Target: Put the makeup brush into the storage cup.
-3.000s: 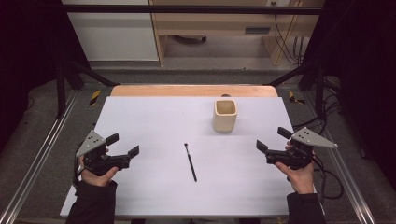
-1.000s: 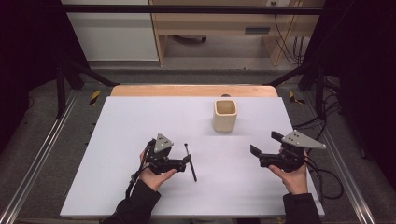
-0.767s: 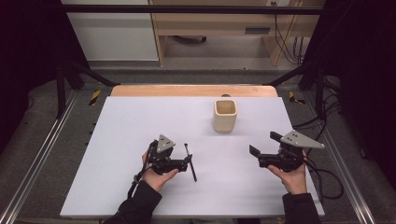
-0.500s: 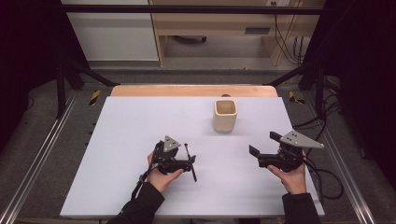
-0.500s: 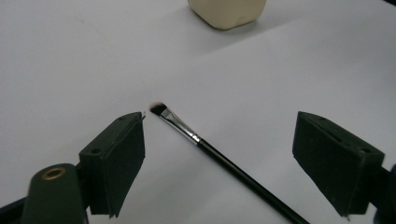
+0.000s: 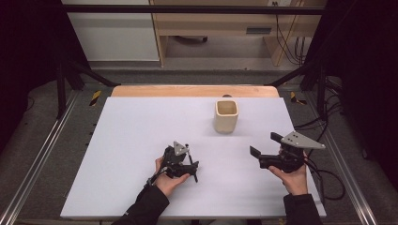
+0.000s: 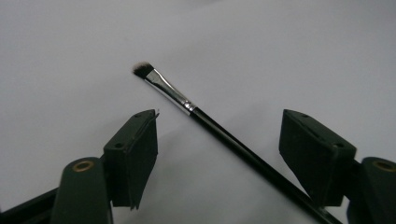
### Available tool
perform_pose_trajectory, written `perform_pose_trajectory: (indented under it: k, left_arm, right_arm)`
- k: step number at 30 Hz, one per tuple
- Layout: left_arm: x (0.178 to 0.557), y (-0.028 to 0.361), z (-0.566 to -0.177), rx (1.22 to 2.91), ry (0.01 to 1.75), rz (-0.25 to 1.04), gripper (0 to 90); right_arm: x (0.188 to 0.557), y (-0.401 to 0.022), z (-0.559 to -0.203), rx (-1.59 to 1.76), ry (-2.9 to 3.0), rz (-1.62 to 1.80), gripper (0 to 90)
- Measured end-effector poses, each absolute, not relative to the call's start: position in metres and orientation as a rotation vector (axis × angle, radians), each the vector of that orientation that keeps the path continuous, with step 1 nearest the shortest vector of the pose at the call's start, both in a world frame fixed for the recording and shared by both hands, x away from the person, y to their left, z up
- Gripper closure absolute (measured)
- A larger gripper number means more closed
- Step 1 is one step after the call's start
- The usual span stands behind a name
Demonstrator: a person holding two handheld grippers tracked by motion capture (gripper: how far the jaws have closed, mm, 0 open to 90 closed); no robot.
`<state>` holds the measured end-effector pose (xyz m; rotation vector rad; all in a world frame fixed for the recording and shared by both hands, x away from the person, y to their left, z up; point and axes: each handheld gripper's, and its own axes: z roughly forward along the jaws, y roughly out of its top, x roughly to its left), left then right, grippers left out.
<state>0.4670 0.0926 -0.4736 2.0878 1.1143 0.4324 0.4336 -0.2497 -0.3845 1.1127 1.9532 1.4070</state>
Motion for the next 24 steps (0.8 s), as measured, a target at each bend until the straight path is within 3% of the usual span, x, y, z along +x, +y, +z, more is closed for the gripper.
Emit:
perform_pose_trajectory:
  k: [15, 24]
  left_arm:
    - [0.4621, 0.0866, -0.4783, 2.15, 1.096, 0.466, 44.8]
    - [0.462, 0.0892, -0.4756, 2.167, 1.087, 0.443, 60.4]
  right_arm:
    - [0.4343, -0.2504, -0.3856, 1.12, 1.954, 1.402, 5.1]
    - [0.434, -0.251, -0.3853, 1.124, 1.952, 1.397, 5.1]
